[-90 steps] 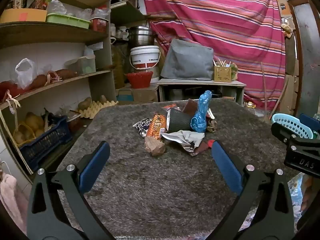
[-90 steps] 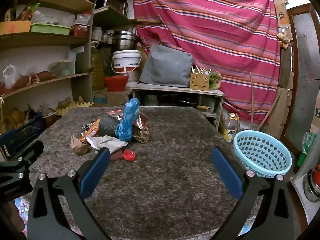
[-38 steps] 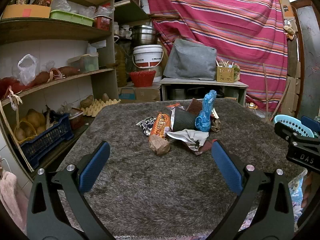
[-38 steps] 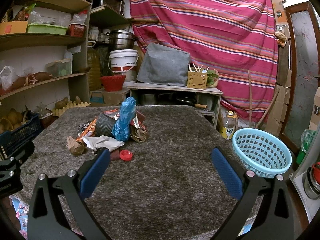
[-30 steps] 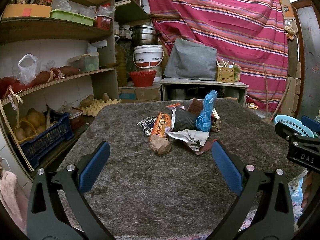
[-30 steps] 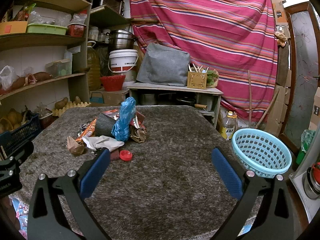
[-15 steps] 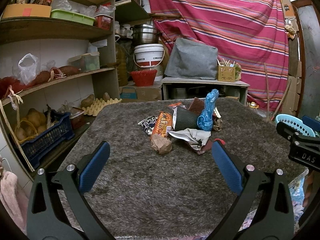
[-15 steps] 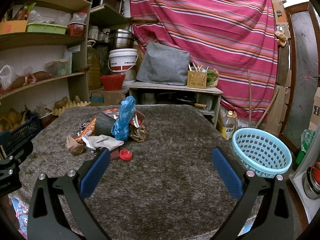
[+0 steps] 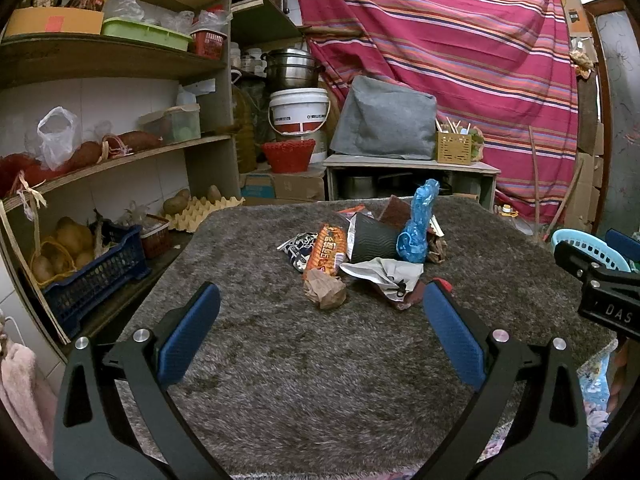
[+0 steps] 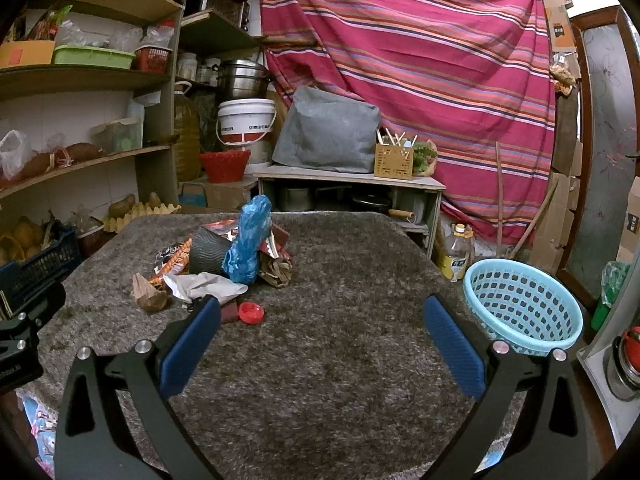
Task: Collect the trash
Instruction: 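Grasp the brown paper bag with the left tool while the right tool approaches the red cap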
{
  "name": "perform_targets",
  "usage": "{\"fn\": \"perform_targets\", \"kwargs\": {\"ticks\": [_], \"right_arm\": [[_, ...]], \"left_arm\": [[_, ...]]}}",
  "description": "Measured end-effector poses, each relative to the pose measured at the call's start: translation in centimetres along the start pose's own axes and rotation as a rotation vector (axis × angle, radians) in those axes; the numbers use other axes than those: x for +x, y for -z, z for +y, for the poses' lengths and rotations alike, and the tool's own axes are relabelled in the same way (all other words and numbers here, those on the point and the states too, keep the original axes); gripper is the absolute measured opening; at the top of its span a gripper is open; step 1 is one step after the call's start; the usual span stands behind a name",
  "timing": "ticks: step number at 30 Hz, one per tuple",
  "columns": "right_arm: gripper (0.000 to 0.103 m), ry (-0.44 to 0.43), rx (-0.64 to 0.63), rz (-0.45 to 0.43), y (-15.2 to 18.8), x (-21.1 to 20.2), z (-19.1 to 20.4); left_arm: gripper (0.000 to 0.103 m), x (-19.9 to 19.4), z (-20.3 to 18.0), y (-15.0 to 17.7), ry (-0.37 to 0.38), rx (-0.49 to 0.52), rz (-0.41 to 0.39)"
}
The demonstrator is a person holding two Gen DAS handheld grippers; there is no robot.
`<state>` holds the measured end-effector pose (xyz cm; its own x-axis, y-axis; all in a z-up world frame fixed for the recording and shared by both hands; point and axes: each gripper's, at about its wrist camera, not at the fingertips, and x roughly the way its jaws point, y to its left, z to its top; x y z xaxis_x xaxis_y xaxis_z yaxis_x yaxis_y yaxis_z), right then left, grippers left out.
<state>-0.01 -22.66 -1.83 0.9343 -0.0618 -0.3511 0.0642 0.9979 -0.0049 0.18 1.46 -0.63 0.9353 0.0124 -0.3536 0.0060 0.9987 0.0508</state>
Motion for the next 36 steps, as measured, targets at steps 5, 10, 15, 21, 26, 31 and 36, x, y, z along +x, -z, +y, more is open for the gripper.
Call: {"fn": "perform_targets", "kwargs": {"ticks": [5, 10, 15, 21, 26, 31, 36], "right_arm": [[0.099, 0.001, 0.000, 0.002, 0.0, 0.1, -0.1], [0.099, 0.003, 0.000, 0.004, 0.1, 0.3, -0.5], [0.099, 0.003, 0.000, 0.004, 0.1, 0.3, -0.3], [0.099, 0.012, 0.003, 0.007, 0.4, 0.6, -0.8], [0.099, 0.029, -0.003, 0.006, 0.5, 0.8, -0.8], [0.099, 0.043, -0.010, 0.020, 0.4, 1.7, -0.9], [0.099, 0.072, -0.034, 0.014, 0.0, 2.5, -0.8]], "left_arm": [[0.098, 0.1, 0.3, 0.1, 0.001, -0.001, 0.003], [0.098, 0.5, 0.6, 0.6, 0.001, -0.002, 0.007], [0.098, 0.5, 0.6, 0.5, 0.000, -0.001, 0.008], [0.098, 0.9, 0.9, 0.6, -0.005, -0.004, 0.017], [0.098, 1.5, 1.7, 0.1, -0.009, -0.011, 0.021], [0.098, 2.5, 2.3, -0.3, -0.010, -0.002, 0.032], [0.098, 4.0, 2.6, -0.4, 0.012, 0.001, 0.059]]}}
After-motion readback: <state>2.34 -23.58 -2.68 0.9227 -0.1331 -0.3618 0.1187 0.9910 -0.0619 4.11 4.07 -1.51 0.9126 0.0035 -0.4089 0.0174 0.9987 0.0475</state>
